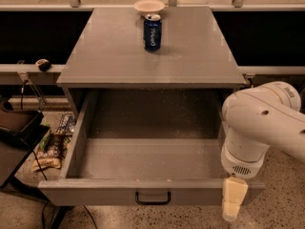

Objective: Open top drawer

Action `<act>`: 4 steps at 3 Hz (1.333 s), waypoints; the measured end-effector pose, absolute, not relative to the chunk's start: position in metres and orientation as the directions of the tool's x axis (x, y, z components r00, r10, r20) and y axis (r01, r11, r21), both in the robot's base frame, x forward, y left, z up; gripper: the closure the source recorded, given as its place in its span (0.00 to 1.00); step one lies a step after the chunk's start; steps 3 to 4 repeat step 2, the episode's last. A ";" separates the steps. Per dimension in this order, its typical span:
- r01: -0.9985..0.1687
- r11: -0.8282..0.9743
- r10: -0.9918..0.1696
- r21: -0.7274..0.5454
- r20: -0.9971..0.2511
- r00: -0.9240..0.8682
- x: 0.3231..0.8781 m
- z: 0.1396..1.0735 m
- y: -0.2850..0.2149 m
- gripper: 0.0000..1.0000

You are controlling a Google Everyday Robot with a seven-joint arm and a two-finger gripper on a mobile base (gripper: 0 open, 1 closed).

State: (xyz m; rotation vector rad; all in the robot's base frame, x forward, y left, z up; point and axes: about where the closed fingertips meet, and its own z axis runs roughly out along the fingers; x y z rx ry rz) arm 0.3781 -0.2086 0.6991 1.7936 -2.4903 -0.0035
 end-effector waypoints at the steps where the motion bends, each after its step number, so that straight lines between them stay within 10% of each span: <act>1: -0.950 0.311 -0.943 -0.040 0.110 -0.314 0.375 0.732 -0.196 0.00; 4: -0.928 0.300 -0.922 -0.223 0.181 -0.342 0.367 0.811 -0.176 0.00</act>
Offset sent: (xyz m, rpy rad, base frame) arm -0.0267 0.0605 0.2476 -0.3830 -0.4639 -0.0192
